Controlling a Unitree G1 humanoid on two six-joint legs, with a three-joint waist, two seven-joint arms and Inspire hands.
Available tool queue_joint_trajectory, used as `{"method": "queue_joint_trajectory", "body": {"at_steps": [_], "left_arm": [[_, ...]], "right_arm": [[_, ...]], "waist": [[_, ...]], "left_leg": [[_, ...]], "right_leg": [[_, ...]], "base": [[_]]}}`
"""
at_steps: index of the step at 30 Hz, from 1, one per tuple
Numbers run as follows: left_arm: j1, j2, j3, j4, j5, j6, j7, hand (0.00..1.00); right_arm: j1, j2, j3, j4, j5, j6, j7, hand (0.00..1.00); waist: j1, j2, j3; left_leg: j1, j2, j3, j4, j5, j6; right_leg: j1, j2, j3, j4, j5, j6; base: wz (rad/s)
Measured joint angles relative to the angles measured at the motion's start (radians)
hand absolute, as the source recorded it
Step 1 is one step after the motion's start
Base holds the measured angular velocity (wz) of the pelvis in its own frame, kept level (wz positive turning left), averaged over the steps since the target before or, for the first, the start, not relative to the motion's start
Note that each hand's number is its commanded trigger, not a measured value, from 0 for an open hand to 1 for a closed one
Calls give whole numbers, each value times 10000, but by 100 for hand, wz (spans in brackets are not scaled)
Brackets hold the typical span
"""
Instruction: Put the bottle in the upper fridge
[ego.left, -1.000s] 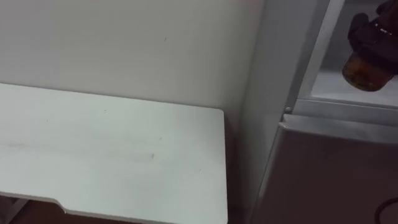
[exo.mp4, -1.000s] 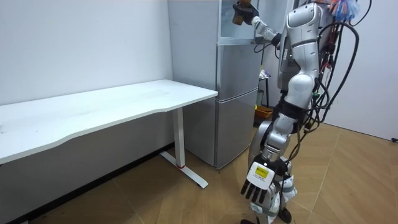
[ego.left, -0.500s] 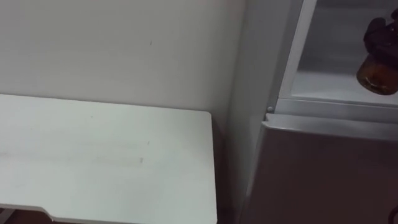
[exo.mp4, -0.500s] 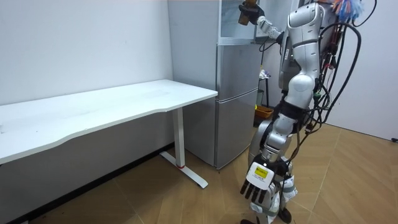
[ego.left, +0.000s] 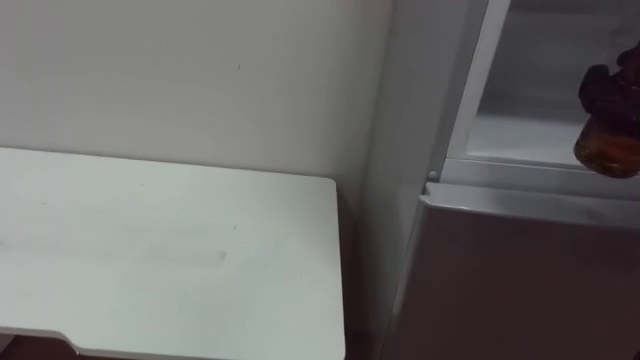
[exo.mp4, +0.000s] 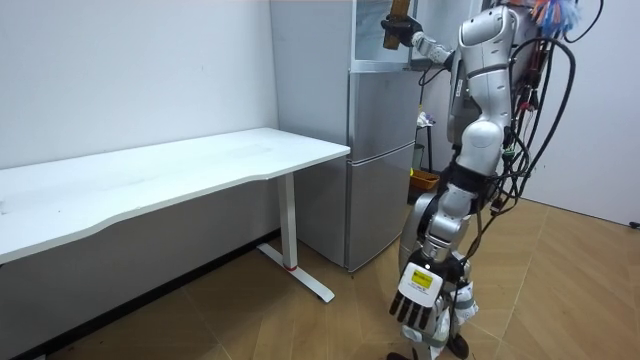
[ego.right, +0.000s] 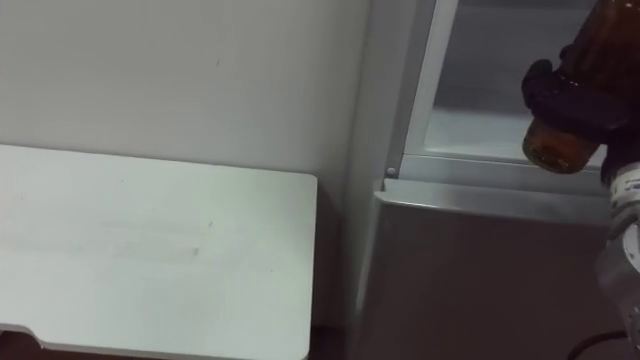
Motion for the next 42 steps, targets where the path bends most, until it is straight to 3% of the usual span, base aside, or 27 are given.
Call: {"method": "queue_joint_trajectory", "body": {"at_steps": [16,20,22,24,26,32,42], "left_arm": [[202,66,176,-38,208,4,-41,0],[186,170,202,-171,194,84,-36,0],[181,223,337,-195,202,145,-34,0],[175,303,483,-194,203,206,-28,0],[114,399,485,-192,203,207,-4,0],[-164,507,503,-456,144,197,122,0],[-223,581,489,-531,214,192,323,0]], "right_arm": [[-135,-107,3,811,0,0,-158,100],[-160,-118,130,1665,-34,60,-689,100],[-202,-122,215,1918,-57,196,-891,100],[-264,-197,428,2098,-64,305,-1030,100],[-445,-309,579,2348,-60,315,-1073,100],[-1188,-553,831,2617,-43,320,-1633,100],[-1957,-601,1404,3596,-47,320,-2984,100]], "waist": [[76,-15,5],[352,-243,-71],[384,-382,-29],[460,-504,-75],[490,-541,-64],[581,-447,-12],[777,-451,-14]], "left_leg": [[-141,-13,-8,-45,1,1],[-294,2,-32,-1,8,-11],[-383,9,-49,69,7,-11],[-567,24,-63,139,4,-15],[-765,37,-151,303,-22,-17],[-1663,95,-401,785,-32,-24],[-2158,142,-571,1036,-4,-59]], "right_leg": [[-67,-11,-87,-23,-5,2],[-200,-4,-107,8,-18,-20],[-235,6,-143,6,-13,-27],[-365,9,-197,9,7,-56],[-432,15,-297,8,29,-80],[-1054,20,-610,173,90,-168],[-1446,64,-670,332,153,-251]], "base": [[0],[1],[6],[4],[13],[13],[2]]}}
